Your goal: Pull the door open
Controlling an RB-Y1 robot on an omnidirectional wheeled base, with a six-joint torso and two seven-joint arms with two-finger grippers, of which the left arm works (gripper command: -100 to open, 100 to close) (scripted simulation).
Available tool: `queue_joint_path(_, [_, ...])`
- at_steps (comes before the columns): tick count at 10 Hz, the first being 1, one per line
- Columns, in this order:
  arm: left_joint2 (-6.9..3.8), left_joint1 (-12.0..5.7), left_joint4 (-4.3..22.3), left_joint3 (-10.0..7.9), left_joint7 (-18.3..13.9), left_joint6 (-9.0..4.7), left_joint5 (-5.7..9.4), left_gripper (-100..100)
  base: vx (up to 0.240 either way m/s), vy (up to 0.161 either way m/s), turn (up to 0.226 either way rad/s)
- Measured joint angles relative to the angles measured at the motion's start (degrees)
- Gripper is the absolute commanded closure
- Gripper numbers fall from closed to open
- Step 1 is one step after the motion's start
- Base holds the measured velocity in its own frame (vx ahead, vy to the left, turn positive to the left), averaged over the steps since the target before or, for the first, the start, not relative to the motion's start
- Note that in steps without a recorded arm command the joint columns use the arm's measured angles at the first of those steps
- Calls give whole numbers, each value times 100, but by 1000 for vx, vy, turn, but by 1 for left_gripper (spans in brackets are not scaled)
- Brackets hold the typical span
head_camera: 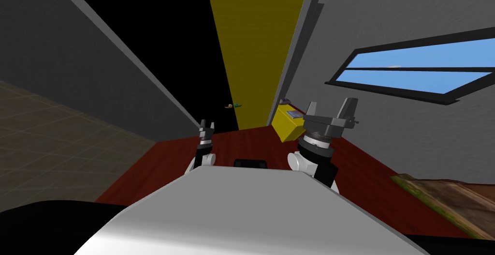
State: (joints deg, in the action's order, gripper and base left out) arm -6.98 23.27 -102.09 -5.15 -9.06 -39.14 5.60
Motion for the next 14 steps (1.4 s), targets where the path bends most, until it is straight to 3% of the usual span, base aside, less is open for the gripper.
queue_joint_path(3, [-95,-74,394,-86,-55,-56,31,-100,107,-4,-49])
queue_joint_path(5, [-119,-129,740,-110,-64,-180,29,-100,93,-7,-53])
queue_joint_path(14, [-364,-324,1932,-339,-195,-386,104,-100,104,-8,-50])
